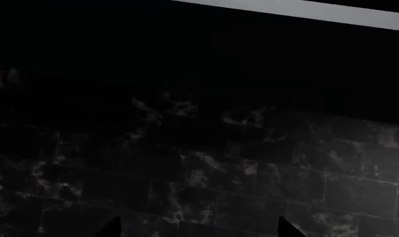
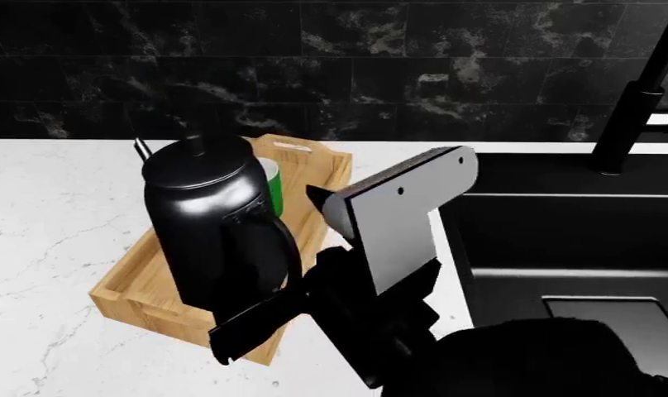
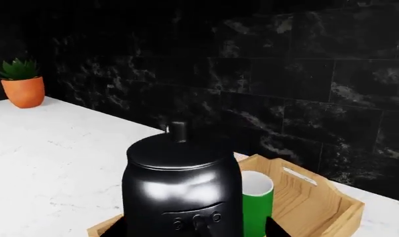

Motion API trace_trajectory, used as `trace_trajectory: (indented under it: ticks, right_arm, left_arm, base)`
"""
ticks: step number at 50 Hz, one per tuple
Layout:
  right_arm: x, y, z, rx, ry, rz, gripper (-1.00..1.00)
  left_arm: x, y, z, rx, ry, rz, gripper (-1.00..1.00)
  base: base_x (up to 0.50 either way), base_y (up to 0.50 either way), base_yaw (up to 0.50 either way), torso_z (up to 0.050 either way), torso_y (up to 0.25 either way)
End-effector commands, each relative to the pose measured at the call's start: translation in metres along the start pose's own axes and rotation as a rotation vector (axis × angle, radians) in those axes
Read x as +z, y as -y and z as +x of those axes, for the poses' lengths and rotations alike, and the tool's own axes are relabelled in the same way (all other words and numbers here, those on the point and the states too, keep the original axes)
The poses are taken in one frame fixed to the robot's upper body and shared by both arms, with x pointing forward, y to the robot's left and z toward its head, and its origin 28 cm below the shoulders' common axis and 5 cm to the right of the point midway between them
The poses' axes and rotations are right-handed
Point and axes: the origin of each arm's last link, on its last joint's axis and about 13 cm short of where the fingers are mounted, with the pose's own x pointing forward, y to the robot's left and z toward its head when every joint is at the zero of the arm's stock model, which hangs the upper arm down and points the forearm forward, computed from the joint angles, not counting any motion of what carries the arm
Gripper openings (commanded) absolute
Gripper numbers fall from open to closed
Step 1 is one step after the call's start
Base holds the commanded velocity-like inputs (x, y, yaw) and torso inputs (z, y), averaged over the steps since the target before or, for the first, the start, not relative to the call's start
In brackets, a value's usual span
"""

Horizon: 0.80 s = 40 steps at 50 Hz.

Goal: Pick the kettle from the counter and place it on the tray. Then pick the mug from the cabinet and place it on the tray. Then close the cabinet doors.

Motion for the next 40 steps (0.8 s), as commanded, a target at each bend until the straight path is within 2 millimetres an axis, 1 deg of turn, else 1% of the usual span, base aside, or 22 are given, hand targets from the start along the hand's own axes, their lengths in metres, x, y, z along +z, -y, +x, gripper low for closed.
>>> trace_trajectory:
  ticks: [1, 7, 12, 21, 25, 30, 40]
  right_arm:
    - [0.041, 0.004, -0.03, -0.066, 0.176, -0.05, 1.0]
    - [0.069, 0.001, -0.062, -0.115, 0.315, -0.117, 1.0]
    - [0.081, 0.004, -0.085, -0.232, 0.441, -0.205, 1.0]
    - [0.082, 0.03, -0.116, -0.437, 0.538, -0.271, 1.0]
    - [0.08, 0.037, -0.126, -0.496, 0.559, -0.29, 1.0]
    - [0.079, 0.041, -0.135, -0.549, 0.582, -0.315, 1.0]
    - [0.093, 0.04, -0.152, -0.656, 0.643, -0.386, 1.0]
  left_arm:
    - [0.004, 0.002, -0.001, -0.008, 0.01, -0.006, 1.0]
    - [0.012, 0.007, -0.004, -0.034, 0.031, -0.01, 1.0]
    - [0.022, 0.014, -0.01, -0.066, 0.083, -0.023, 1.0]
    - [0.038, 0.031, -0.024, -0.106, 0.219, -0.001, 1.0]
    - [0.043, 0.036, -0.026, -0.104, 0.269, 0.002, 1.0]
    - [0.045, 0.039, -0.028, -0.102, 0.316, 0.012, 1.0]
    - [0.071, 0.041, -0.038, -0.068, 0.501, 0.062, 1.0]
  base:
    - [0.0, 0.0, 0.0, 0.0, 0.0]
    - [0.0, 0.0, 0.0, 0.0, 0.0]
    - [0.0, 0.0, 0.0, 0.0, 0.0]
    - [0.0, 0.0, 0.0, 0.0, 0.0]
    - [0.0, 0.0, 0.0, 0.0, 0.0]
    - [0.0, 0.0, 0.0, 0.0, 0.0]
    - [0.0, 0.0, 0.0, 0.0, 0.0]
